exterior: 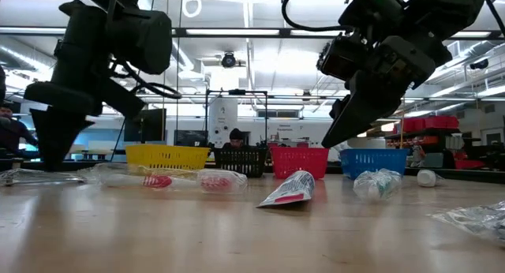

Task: Pick & Place Travel size toiletries
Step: Put the silver nail cutter into the red basket

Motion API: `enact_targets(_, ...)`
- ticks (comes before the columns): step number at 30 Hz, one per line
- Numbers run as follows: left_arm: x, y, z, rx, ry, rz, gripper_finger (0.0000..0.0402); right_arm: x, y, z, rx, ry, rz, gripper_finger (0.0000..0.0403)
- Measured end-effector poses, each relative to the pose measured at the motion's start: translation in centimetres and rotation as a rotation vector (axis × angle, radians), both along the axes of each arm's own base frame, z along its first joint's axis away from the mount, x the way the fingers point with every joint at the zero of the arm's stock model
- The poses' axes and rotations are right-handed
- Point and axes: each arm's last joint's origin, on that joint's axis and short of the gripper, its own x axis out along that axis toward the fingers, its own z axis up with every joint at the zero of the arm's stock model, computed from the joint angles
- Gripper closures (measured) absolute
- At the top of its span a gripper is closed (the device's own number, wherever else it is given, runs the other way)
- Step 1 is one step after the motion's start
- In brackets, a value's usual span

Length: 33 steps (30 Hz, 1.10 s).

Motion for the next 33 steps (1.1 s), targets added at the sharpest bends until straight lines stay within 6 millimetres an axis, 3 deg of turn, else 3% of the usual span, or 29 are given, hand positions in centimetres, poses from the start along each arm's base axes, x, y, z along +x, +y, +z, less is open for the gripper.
enact_targets(6, -0.1, -0.6, 0.0, -0.02, 0.006, 0.114, 0.0244, 0.0, 0.0, 0.0, 0.003, 0.002, -0.003, 0.0235)
enact_targets(26, 0.3, -2.0, -0.1, -0.052, -0.058, 0.079, 0.0244, 0.0, 0.0, 0.0, 0.003, 0.002, -0.003, 0.0235)
enact_targets(33, 1.5, -3.1, 1.5, -0.024, -0.138, 0.038, 0.0244, 0.0, -0.1, 0.0, -0.014, -0.001, -0.02, 0.0235)
